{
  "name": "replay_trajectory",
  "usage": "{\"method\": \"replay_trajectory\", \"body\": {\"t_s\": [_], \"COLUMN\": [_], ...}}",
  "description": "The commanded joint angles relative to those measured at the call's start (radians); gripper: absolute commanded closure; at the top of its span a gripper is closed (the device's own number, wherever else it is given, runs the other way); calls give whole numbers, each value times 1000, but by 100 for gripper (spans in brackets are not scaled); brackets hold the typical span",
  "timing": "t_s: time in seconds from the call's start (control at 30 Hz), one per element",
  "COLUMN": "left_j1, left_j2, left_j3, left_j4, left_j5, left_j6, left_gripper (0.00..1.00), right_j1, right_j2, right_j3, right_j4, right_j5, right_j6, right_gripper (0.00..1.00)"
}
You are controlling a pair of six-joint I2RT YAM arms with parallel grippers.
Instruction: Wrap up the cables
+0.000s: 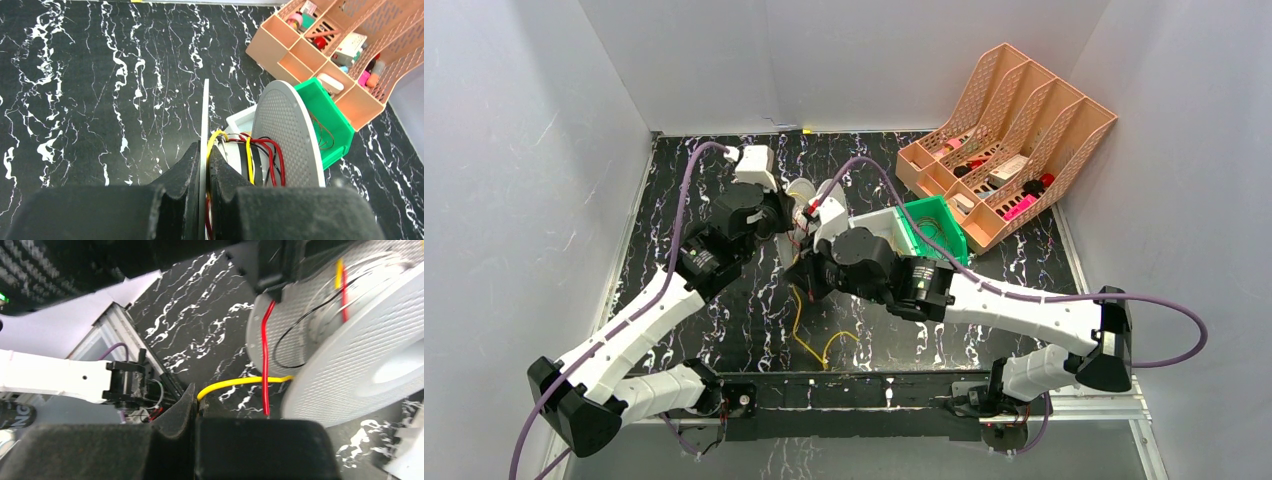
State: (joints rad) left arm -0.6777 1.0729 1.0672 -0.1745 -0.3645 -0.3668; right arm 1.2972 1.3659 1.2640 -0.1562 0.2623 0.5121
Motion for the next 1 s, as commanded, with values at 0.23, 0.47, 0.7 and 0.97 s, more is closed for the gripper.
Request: {"method": "replay_trajectory", "body": {"t_s": [0.23,0.47,0.7,0.97], "left_j1": [-55,-102,-129,-134], "left_j2": [-15,-8,-9,-26], "left_j3": [-59,-68,-64,-53], "left_j4": [-6,-57,-137,-235], "left_j5": [97,112,187,318], "left_j6": [89,151,243,355], "left_gripper": [100,100,100,100], "right_j1": [-205,-362,-516,-592], "right_j2": [-9,41,102,119], "right_j3": [172,248,314,320], "right_j4": [-151,-248,-386,-527], "right_j5": [-260,-500,-749,-732], "right_j6": [-152,-202,-295,-454], "right_gripper": [100,100,100,100]}}
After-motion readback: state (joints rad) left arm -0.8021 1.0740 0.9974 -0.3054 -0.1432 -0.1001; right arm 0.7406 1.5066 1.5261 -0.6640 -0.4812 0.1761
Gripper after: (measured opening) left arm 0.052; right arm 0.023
